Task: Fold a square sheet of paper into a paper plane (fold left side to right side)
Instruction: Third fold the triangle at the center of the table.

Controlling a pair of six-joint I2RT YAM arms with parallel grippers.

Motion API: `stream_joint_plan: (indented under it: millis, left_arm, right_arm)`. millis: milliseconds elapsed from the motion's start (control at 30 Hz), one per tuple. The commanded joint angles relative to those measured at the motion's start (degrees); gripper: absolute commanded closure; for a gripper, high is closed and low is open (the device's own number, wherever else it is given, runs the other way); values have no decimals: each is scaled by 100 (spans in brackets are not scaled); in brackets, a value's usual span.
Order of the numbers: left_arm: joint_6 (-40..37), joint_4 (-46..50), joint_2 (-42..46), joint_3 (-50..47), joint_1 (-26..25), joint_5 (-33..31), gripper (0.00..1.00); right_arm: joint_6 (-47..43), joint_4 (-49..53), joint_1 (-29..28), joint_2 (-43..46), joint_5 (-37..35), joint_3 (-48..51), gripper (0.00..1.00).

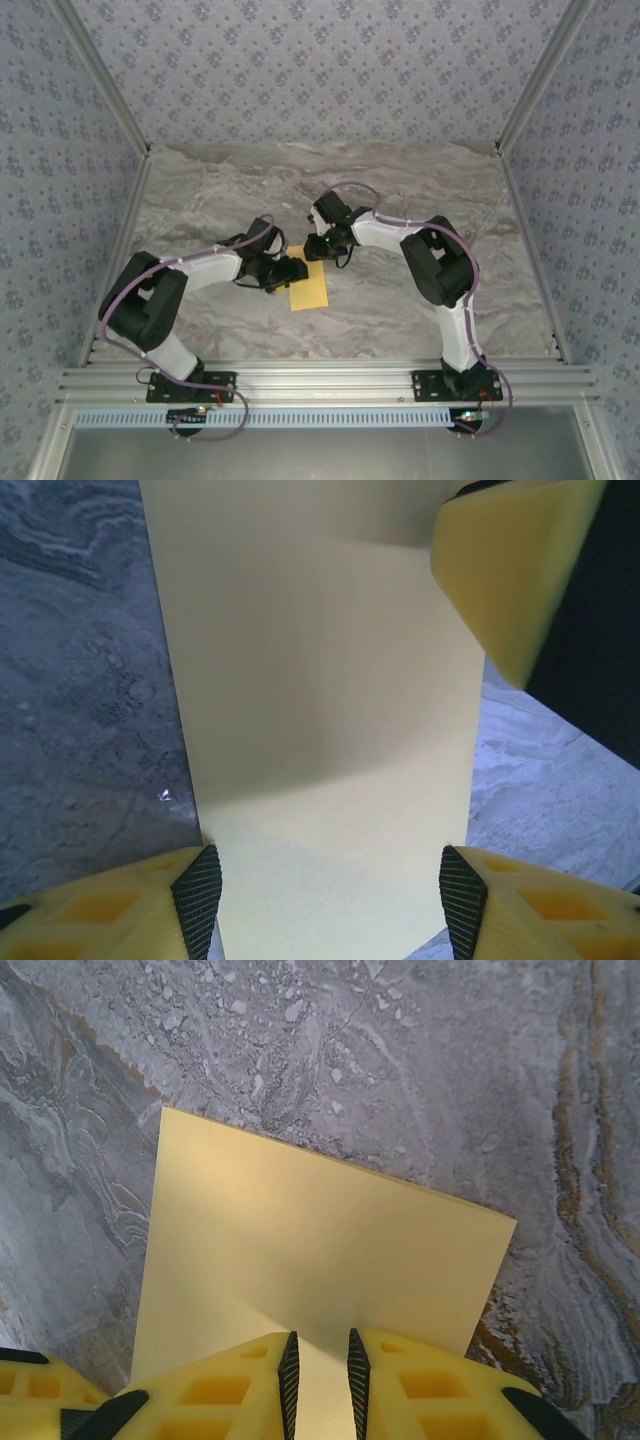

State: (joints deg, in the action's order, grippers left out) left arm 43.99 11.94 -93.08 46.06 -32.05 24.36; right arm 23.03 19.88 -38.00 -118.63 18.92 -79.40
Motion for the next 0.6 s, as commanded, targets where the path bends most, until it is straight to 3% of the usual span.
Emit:
stream_joint_plan:
  millis: [0, 367, 567]
  left_arm:
    - [-75, 193, -96, 141, -38, -102, 38]
    - [-144, 613, 249, 215, -39, -535, 37]
    - [-145, 558, 195, 226, -38, -466, 37]
  right_arm:
    - [-73, 129, -5, -106, -10, 139, 77]
    - [-123, 148, 22, -99, -62, 169, 78]
    - [-185, 136, 165, -10, -11, 229, 82]
